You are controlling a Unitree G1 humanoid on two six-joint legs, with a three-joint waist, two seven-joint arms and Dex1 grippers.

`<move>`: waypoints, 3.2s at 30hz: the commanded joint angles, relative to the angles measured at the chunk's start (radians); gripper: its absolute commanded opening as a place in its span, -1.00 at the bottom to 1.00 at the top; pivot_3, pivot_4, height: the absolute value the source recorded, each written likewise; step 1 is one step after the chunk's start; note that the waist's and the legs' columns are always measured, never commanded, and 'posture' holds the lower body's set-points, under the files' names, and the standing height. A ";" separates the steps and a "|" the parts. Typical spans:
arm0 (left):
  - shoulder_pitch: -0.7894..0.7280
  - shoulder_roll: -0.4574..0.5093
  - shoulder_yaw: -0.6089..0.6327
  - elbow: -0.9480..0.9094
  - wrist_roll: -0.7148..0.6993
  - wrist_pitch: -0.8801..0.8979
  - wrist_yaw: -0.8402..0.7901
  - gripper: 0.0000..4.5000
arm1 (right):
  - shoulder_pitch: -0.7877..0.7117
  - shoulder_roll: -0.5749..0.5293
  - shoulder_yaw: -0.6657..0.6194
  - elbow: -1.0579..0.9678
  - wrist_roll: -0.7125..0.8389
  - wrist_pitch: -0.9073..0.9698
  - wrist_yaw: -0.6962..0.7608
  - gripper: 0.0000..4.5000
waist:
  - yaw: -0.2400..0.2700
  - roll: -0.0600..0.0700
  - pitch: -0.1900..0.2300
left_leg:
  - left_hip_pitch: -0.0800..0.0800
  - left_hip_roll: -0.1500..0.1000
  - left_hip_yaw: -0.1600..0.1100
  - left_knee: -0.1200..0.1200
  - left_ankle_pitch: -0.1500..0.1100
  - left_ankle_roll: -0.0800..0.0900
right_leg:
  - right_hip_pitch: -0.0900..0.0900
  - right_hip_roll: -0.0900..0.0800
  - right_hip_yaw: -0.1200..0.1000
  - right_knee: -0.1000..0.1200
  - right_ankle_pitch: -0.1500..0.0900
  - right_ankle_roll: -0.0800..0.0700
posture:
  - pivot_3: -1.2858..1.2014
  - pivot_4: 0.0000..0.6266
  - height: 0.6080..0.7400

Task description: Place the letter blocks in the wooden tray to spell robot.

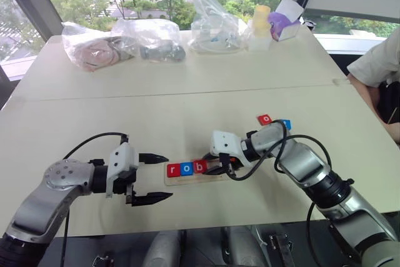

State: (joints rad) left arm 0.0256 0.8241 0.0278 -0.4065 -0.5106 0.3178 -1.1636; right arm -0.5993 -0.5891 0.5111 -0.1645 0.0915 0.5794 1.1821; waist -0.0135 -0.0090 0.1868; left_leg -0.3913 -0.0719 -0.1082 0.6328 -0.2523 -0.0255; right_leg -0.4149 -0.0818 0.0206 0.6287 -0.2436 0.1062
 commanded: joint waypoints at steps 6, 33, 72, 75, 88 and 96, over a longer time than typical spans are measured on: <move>0.005 -0.003 0.010 -0.029 -0.003 -0.021 0.007 1.00 | -0.016 0.006 0.004 -0.003 -0.008 -0.018 0.007 -0.51 | 0.000 0.000 0.000 | 0.000 0.000 0.000 0.000 0.000 0.000 | 0.000 0.000 0.000 0.000 0.000 0.000 | 0.03 -0.52 1.00; -0.012 -0.013 -0.007 -0.032 -0.001 -0.010 0.030 1.00 | -0.079 0.058 -0.473 0.021 0.079 0.267 -0.399 0.98 | 0.006 0.000 0.000 | 0.000 0.000 0.000 0.000 0.000 0.000 | 0.000 0.000 0.000 0.000 0.000 0.000 | 0.03 -0.52 1.00; -0.081 -0.043 -0.045 0.008 0.033 -0.020 0.018 1.00 | -0.041 0.118 -0.554 0.177 0.100 0.570 -0.763 -0.09 | -0.003 0.000 0.000 | -0.001 0.000 0.003 -0.001 0.001 0.000 | -0.004 0.002 0.003 0.002 0.001 -0.001 | 0.03 -0.52 1.00; -0.081 -0.047 -0.046 0.009 0.037 -0.020 0.018 1.00 | -0.036 0.089 -0.496 0.130 0.078 0.559 -0.754 -0.50 | -0.004 0.000 0.000 | -0.001 0.000 0.003 -0.002 0.001 0.000 | -0.004 0.002 0.003 0.002 0.001 -0.001 | 0.03 -0.52 1.00; -0.073 -0.055 -0.044 0.018 0.039 -0.028 0.011 1.00 | 0.231 0.016 -0.567 -0.593 0.205 1.035 -0.763 -0.50 | 0.007 0.000 0.000 | -0.003 0.000 0.001 -0.001 0.001 0.000 | -0.005 0.001 0.001 0.002 0.001 -0.001 | 0.03 -0.52 1.00; -0.150 -0.079 -0.087 0.066 0.048 -0.030 -0.004 1.00 | 0.419 0.047 -0.721 -0.741 0.354 1.035 -0.897 -0.50 | 0.000 0.000 0.000 | -0.001 0.001 0.001 0.000 0.001 0.000 | -0.003 0.001 0.002 0.002 0.001 -0.001 | 0.03 -0.52 1.00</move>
State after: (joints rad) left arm -0.1079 0.7482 -0.0574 -0.3424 -0.4644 0.2968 -1.1603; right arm -0.1793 -0.5553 -0.1763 -0.8655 0.4160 1.6072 0.3210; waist -0.0133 -0.0093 0.1863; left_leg -0.3923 -0.0712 -0.1066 0.6331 -0.2516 -0.0258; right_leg -0.4173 -0.0804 0.0223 0.6305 -0.2425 0.1050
